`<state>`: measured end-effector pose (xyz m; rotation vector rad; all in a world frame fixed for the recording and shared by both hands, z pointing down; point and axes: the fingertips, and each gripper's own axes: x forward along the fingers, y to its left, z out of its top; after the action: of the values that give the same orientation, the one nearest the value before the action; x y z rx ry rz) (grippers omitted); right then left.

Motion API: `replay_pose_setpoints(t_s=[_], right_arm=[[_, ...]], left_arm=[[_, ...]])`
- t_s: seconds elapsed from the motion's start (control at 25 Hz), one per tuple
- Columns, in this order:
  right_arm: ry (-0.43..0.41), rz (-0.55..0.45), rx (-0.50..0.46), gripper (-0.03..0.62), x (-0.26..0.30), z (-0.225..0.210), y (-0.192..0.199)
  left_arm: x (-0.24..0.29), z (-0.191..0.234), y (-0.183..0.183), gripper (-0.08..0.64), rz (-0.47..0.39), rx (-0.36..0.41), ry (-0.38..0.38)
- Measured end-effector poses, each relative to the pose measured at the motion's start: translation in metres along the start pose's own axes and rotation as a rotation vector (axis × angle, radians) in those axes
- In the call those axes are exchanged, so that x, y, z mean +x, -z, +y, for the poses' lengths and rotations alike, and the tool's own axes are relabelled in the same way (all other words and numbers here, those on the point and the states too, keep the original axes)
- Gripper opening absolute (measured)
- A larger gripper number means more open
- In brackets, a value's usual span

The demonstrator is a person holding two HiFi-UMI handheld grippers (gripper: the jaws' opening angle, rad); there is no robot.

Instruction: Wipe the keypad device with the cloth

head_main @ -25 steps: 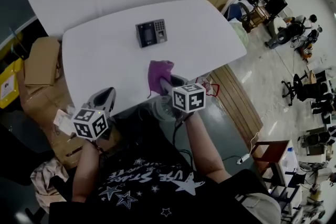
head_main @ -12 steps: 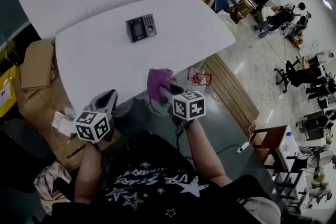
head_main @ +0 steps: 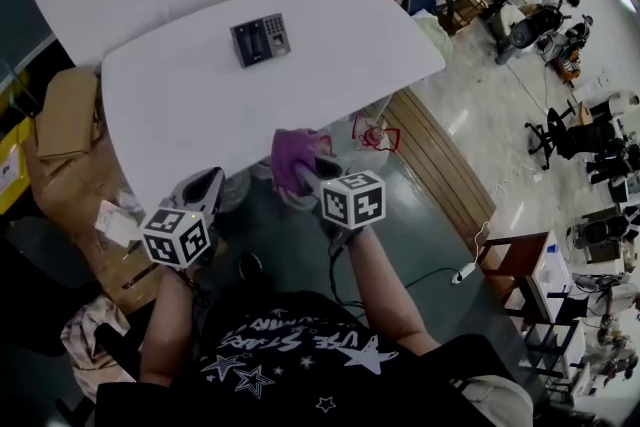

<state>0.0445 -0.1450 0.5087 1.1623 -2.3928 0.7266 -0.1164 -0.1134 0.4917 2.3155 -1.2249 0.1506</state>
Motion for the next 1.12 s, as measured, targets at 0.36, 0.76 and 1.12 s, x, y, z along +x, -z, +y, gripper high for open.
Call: replay_pose_setpoints(t_s=[0.36, 0.76, 1.12], right_arm=[[-0.024, -0.015, 0.001, 0.098, -0.066, 0.008, 0.032], [-0.057, -0.006, -0.010, 0.098, -0.135, 0.033, 0.078], [-0.113, 0.000, -0.043, 0.098, -0.174, 0.061, 0.109]], left_arm=[[-0.028, -0.067, 0.022, 0.009, -0.014, 0.027, -0.006], [-0.074, -0.134, 0.052, 0.009, -0.052, 0.027, -0.021], [-0.115, -0.172, 0.079, 0.009, -0.070, 0.028, -0.055]])
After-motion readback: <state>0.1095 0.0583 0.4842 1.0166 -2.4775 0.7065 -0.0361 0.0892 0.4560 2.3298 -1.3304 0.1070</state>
